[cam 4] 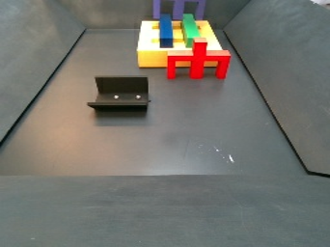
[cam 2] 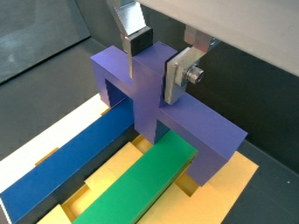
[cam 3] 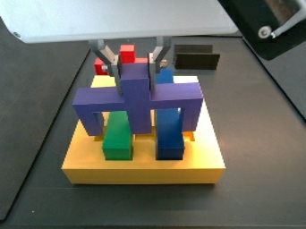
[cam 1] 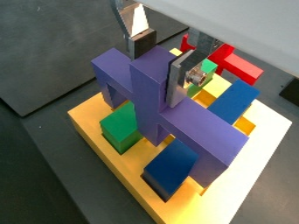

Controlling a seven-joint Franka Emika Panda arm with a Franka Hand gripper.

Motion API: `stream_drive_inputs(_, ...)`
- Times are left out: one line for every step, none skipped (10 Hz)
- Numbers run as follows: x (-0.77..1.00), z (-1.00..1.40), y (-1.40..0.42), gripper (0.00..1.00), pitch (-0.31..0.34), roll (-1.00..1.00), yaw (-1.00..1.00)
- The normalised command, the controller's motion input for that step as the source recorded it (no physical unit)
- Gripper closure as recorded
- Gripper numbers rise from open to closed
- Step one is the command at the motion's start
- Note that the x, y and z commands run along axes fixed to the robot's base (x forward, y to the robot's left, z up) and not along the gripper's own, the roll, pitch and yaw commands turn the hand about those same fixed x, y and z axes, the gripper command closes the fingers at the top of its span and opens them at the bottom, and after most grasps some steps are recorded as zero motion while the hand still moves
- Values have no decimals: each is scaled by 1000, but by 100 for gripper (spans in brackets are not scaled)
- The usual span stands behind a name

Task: Pick up the purple object. Move up. Move to above the board. Insert the purple object.
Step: Insert the purple object.

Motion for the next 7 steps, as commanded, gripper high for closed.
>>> stream_drive_inputs(100,-137,0,100,0,0,0)
stream_drive_inputs(63,-183,0,100,0,0,0)
stream_drive_inputs(143,-137,20,100,3,0,0)
stream_drive_inputs(6,0,114,100,21,0,0)
stream_drive_inputs(86,-114,51,100,0,0,0)
stream_drive_inputs(174,-186,34,100,0,-20,0)
stream_drive_inputs(109,-171,60,100,0,-6,0)
